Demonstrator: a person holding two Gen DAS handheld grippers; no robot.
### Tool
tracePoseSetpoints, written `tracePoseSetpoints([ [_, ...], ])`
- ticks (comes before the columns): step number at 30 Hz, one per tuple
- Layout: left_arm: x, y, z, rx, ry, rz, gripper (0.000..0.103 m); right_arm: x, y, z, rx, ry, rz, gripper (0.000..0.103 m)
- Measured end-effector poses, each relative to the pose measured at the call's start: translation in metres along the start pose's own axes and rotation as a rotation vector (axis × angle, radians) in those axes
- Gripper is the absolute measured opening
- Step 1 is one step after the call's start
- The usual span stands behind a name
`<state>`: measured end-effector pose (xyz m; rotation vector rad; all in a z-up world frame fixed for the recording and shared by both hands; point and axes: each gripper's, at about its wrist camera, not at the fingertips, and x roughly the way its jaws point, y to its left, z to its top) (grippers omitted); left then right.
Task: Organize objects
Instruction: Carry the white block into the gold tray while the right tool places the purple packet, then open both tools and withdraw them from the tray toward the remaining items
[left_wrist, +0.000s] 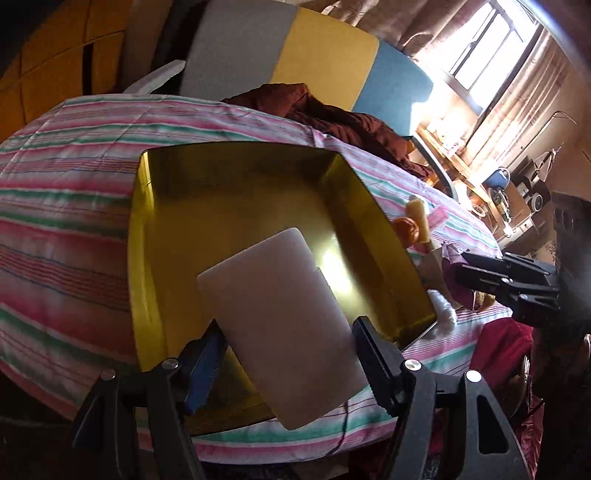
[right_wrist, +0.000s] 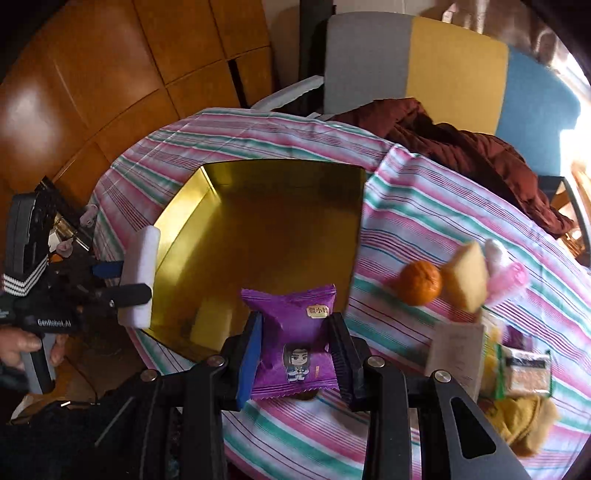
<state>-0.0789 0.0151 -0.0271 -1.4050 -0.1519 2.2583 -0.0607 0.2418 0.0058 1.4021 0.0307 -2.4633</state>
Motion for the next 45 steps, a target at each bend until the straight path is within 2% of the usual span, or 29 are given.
tracePoseSetpoints([
  [5, 0.004, 0.026, -0.016, -0.034, 0.028, 0.063, 0.074, 0.045, 0.022, 0.036, 0.045, -0.005, 0.007, 0.037],
  [7, 0.002, 0.028, -0.019, -0.027, 0.023, 0.082, 0.077, 0.052, 0.023, 0.048, 0.1, -0.028, -0.006, 0.046],
  [8, 0.0, 0.028, -0.02, -0.024, 0.017, 0.076, 0.078, 0.053, 0.023, 0.052, 0.128, -0.04, -0.005, 0.063],
  [9, -0.003, 0.028, -0.021, -0.023, 0.01, 0.073, 0.079, 0.054, 0.025, 0.056, 0.146, -0.053, -0.008, 0.076],
  [13, -0.013, 0.027, -0.025, -0.009, -0.02, 0.124, 0.085, 0.051, 0.036, 0.055, 0.133, -0.084, -0.005, 0.081],
  [15, -0.016, 0.029, -0.026, -0.026, -0.032, 0.132, 0.085, 0.048, 0.04, 0.048, 0.128, -0.097, -0.005, 0.092],
  [18, -0.023, 0.032, -0.025, -0.054, -0.083, 0.176, 0.085, 0.037, 0.044, 0.034, 0.126, -0.137, -0.022, 0.103],
  [22, -0.032, 0.028, -0.025, -0.08, -0.153, 0.227, 0.085, 0.026, 0.053, 0.019, 0.098, -0.198, -0.07, 0.103],
  [28, -0.04, 0.023, -0.025, -0.08, -0.213, 0.301, 0.085, 0.017, 0.063, 0.003, 0.087, -0.244, -0.114, 0.103],
  [35, -0.043, 0.008, -0.028, -0.024, -0.242, 0.349, 0.085, 0.01, 0.07, -0.011, 0.06, -0.275, -0.172, 0.103],
  [45, -0.039, -0.011, -0.031, 0.031, -0.237, 0.357, 0.085, -0.003, 0.062, -0.025, 0.071, -0.312, -0.21, 0.103],
])
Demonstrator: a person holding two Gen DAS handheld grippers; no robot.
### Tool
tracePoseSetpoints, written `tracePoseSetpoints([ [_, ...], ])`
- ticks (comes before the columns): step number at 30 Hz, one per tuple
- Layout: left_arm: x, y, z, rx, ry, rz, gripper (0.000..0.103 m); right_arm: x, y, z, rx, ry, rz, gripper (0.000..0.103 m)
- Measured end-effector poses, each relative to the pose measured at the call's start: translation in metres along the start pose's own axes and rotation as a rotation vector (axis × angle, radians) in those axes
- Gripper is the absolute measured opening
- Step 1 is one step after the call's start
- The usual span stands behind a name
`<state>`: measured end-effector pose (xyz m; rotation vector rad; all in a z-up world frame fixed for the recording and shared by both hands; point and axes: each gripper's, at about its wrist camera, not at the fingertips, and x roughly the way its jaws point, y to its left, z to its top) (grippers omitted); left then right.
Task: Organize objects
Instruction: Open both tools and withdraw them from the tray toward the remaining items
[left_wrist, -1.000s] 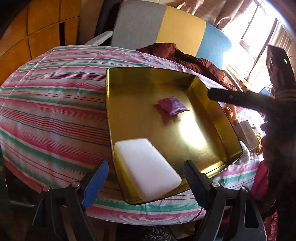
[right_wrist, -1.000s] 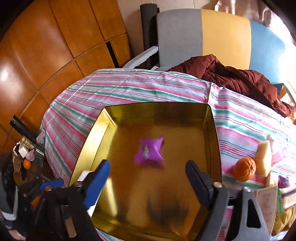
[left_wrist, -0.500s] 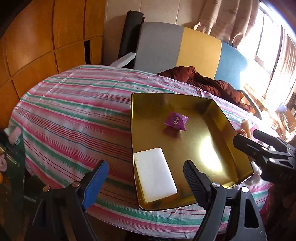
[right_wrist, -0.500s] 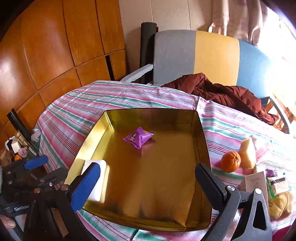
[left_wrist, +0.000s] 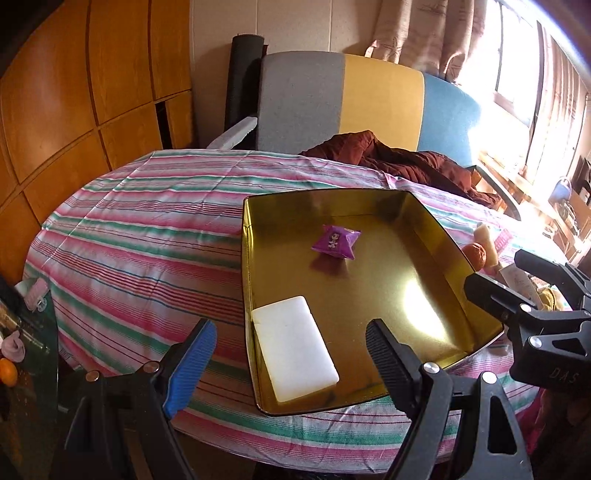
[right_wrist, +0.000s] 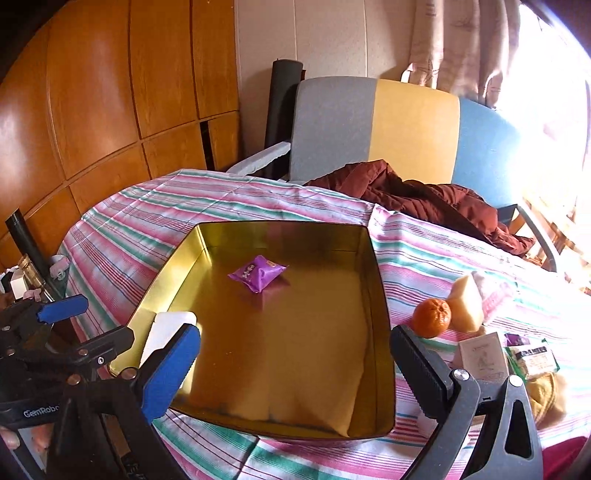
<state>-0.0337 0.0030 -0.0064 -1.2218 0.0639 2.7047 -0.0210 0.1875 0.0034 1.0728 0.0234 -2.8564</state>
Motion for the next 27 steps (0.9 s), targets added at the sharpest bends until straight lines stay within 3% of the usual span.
tracePoseSetpoints([
  [8, 0.0, -0.02, -0.002, 0.047, 0.006, -0.046, 0.084, -0.007, -0.019, -0.006, 0.037, -0.014, -0.042, 0.103],
  [20, 0.013, -0.044, -0.006, 0.082, 0.084, -0.134, 0.084, -0.013, -0.069, -0.027, 0.126, 0.015, -0.116, 0.103],
  [27, 0.013, -0.069, 0.003, 0.132, 0.09, -0.209, 0.083, -0.043, -0.143, -0.036, 0.228, -0.002, -0.276, 0.103],
])
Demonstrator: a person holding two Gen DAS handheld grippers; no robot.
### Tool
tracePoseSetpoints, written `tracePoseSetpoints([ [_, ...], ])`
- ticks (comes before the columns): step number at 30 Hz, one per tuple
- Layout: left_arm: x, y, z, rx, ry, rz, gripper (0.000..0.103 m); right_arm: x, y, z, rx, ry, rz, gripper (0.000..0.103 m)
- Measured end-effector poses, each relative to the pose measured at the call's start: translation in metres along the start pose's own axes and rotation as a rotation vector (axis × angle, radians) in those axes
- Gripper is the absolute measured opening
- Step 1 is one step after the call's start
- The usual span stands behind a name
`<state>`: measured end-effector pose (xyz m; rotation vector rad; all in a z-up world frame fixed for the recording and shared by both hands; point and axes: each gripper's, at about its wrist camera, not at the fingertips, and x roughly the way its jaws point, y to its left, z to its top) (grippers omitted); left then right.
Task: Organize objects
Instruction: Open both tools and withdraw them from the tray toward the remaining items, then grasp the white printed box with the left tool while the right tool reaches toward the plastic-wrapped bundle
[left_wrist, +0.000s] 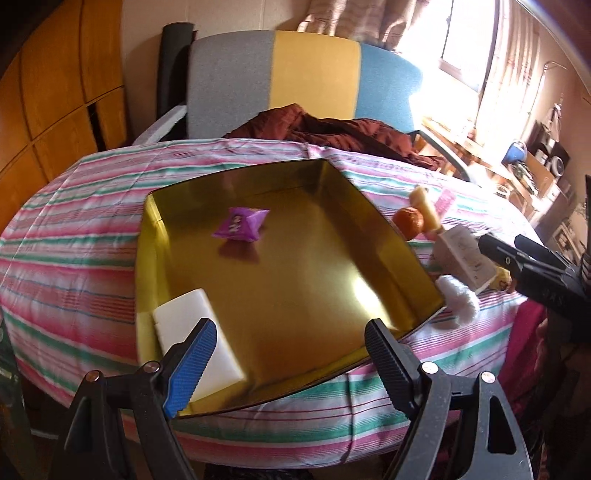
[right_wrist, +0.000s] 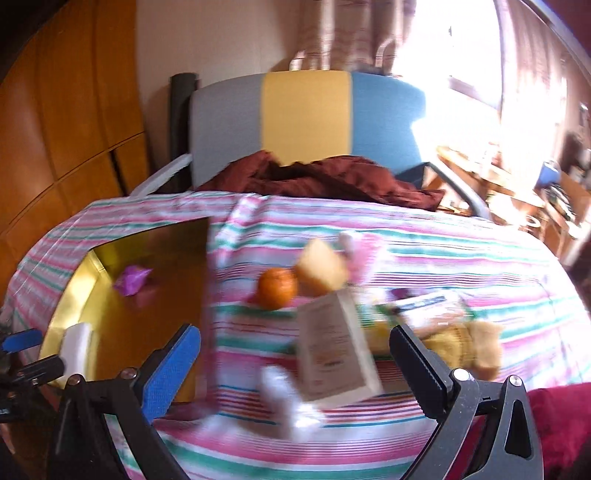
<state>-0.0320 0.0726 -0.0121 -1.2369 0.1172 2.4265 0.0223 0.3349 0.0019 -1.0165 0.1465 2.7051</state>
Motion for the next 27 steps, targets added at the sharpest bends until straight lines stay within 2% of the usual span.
tracePoseSetpoints([
  [6, 0.006, -0.041, 0.022, 0.081, 0.003, -0.121, 0.083, -0.006, -0.079, 0.009, 0.104, -0.024, -0.168, 0.103],
  [10, 0.017, -0.079, 0.038, 0.14, 0.018, -0.196, 0.083, -0.004, -0.114, 0.01, 0.175, -0.034, -0.209, 0.103],
  [15, 0.038, -0.119, 0.058, 0.159, 0.082, -0.294, 0.083, -0.001, -0.142, 0.003, 0.337, -0.059, -0.106, 0.103],
  [17, 0.047, -0.134, 0.064, 0.162, 0.108, -0.328, 0.083, 0.004, -0.147, -0.003, 0.388, -0.044, -0.081, 0.103],
  [18, 0.052, -0.14, 0.067, 0.16, 0.123, -0.336, 0.083, 0.004, -0.149, -0.003, 0.4, -0.039, -0.084, 0.103],
  [20, 0.065, -0.152, 0.074, 0.153, 0.156, -0.345, 0.084, -0.006, -0.152, -0.003, 0.412, -0.085, -0.06, 0.103],
  [27, 0.118, -0.177, 0.084, 0.09, 0.284, -0.345, 0.088, -0.009, -0.15, -0.001, 0.393, -0.089, -0.043, 0.103],
])
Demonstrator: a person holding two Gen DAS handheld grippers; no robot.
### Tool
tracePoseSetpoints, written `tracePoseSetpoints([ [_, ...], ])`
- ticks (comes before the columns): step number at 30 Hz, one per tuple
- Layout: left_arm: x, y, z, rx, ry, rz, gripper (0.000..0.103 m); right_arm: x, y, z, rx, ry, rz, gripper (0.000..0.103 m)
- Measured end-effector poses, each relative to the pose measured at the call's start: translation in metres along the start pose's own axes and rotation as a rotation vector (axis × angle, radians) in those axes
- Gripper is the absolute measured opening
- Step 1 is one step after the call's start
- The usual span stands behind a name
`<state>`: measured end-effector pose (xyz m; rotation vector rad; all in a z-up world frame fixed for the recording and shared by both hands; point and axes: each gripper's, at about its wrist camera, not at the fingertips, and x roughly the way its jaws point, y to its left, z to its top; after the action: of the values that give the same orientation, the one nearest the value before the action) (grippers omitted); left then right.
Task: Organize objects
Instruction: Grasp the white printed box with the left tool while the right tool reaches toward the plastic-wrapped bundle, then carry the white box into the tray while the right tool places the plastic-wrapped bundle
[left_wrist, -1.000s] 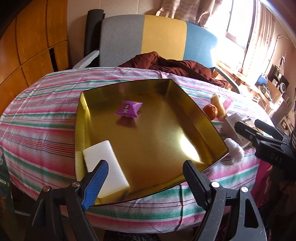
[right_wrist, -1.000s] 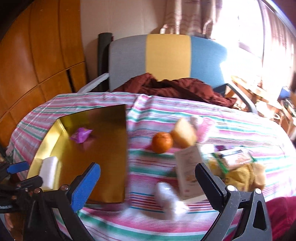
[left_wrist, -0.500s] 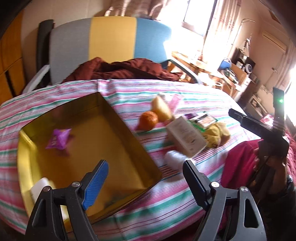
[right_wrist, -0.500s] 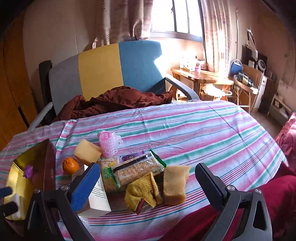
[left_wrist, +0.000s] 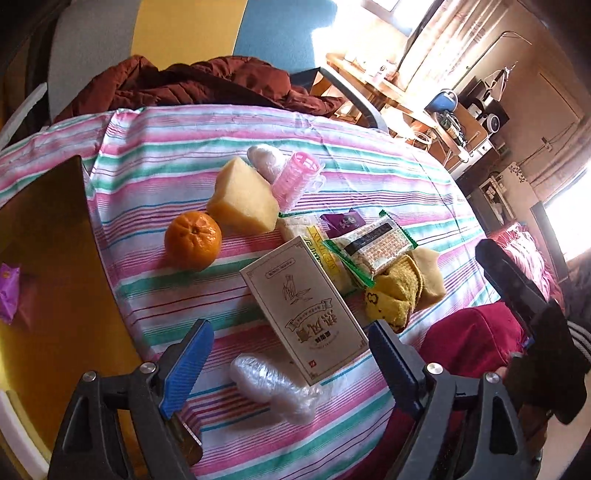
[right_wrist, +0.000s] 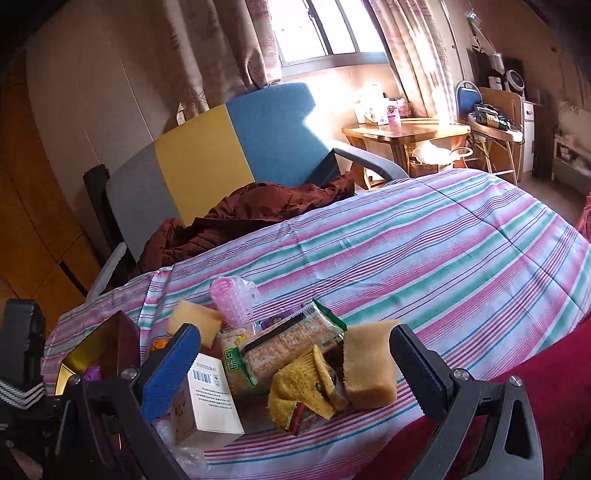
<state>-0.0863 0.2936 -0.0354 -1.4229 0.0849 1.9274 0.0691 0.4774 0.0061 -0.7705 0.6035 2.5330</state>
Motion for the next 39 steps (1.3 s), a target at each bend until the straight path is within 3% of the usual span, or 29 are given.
tracePoseSetpoints([
  [8, 0.041, -0.004, 0.01, -0.07, 0.07, -0.024, 0.089, 0.001, 0.001, -0.001, -0.002, 0.003, 0.006, 0.103],
  [9, 0.046, -0.004, 0.01, -0.072, 0.067, -0.017, 0.083, 0.001, 0.0, -0.001, -0.001, 0.004, 0.005, 0.103],
  [10, 0.049, -0.003, 0.011, -0.073, 0.072, -0.016, 0.067, 0.001, 0.001, -0.001, -0.002, 0.006, 0.003, 0.103],
  [11, 0.053, -0.001, 0.011, -0.08, 0.082, -0.024, 0.066, 0.001, 0.001, -0.001, -0.003, 0.008, 0.0, 0.103],
  [12, 0.052, 0.0, 0.01, -0.085, 0.082, -0.042, 0.059, 0.002, 0.001, -0.001, -0.006, 0.011, -0.003, 0.103],
  [14, 0.041, -0.003, 0.008, -0.056, 0.038, -0.055, 0.052, 0.004, 0.002, -0.001, -0.013, 0.016, -0.013, 0.103],
  [20, -0.004, -0.003, 0.01, -0.012, -0.058, -0.099, 0.052, 0.007, 0.007, -0.003, -0.046, 0.029, -0.043, 0.103],
  [25, -0.05, 0.019, 0.007, -0.06, -0.137, -0.126, 0.052, 0.008, 0.016, -0.006, -0.091, 0.051, -0.045, 0.103],
  [29, -0.087, 0.041, -0.003, -0.055, -0.21, -0.074, 0.052, 0.017, 0.046, -0.021, -0.222, 0.165, 0.082, 0.102],
  [31, -0.104, 0.055, -0.012, -0.056, -0.236, -0.048, 0.052, 0.023, 0.069, -0.037, -0.305, 0.244, 0.151, 0.098],
  [33, -0.113, 0.065, -0.019, -0.066, -0.25, -0.029, 0.052, 0.031, 0.088, -0.054, -0.372, 0.316, 0.201, 0.088],
  [36, -0.125, 0.084, -0.032, -0.091, -0.262, -0.012, 0.052, 0.041, 0.114, -0.079, -0.487, 0.398, 0.216, 0.075],
  [39, -0.134, 0.103, -0.047, -0.123, -0.273, 0.007, 0.052, 0.05, 0.133, -0.098, -0.591, 0.455, 0.213, 0.071],
])
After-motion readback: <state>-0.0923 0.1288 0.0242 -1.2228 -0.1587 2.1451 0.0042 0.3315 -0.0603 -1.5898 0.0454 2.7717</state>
